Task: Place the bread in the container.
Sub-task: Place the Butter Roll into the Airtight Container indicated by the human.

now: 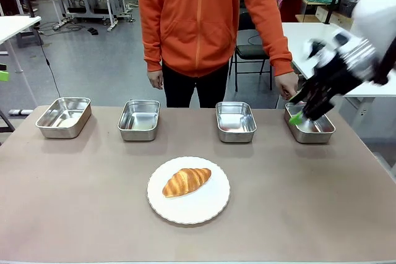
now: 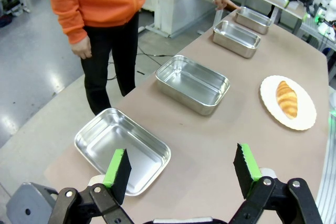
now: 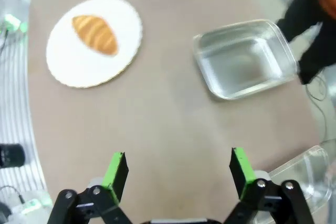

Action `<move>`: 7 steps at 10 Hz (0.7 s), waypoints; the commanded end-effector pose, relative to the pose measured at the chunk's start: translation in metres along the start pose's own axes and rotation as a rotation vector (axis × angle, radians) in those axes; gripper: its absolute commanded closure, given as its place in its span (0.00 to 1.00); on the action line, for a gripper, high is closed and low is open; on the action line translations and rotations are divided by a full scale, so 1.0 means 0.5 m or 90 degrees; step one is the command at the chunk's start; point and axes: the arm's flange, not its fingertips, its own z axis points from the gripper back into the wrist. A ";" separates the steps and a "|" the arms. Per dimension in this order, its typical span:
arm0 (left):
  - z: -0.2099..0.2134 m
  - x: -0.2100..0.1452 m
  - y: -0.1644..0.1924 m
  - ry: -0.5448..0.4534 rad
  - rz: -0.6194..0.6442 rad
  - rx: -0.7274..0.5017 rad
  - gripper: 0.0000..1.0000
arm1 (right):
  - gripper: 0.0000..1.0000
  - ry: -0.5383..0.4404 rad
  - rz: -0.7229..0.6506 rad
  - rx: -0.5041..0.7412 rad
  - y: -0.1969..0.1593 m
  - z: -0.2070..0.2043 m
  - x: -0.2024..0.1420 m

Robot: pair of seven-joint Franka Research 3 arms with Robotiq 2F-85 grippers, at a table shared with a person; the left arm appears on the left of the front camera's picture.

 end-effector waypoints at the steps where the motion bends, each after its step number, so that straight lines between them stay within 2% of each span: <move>1: 0.004 0.000 -0.002 -0.008 -0.009 -0.003 0.00 | 0.00 0.043 0.066 0.022 0.064 -0.048 0.025; 2: 0.004 0.000 -0.002 -0.008 -0.009 -0.003 0.00 | 0.00 0.044 0.058 0.036 0.070 -0.057 0.034; 3: 0.004 0.000 -0.002 -0.008 -0.009 -0.003 0.00 | 0.00 0.025 0.036 0.030 0.044 -0.052 0.018; 7: 0.004 0.000 -0.002 -0.008 -0.009 -0.003 0.00 | 0.00 0.025 0.036 0.030 0.044 -0.052 0.018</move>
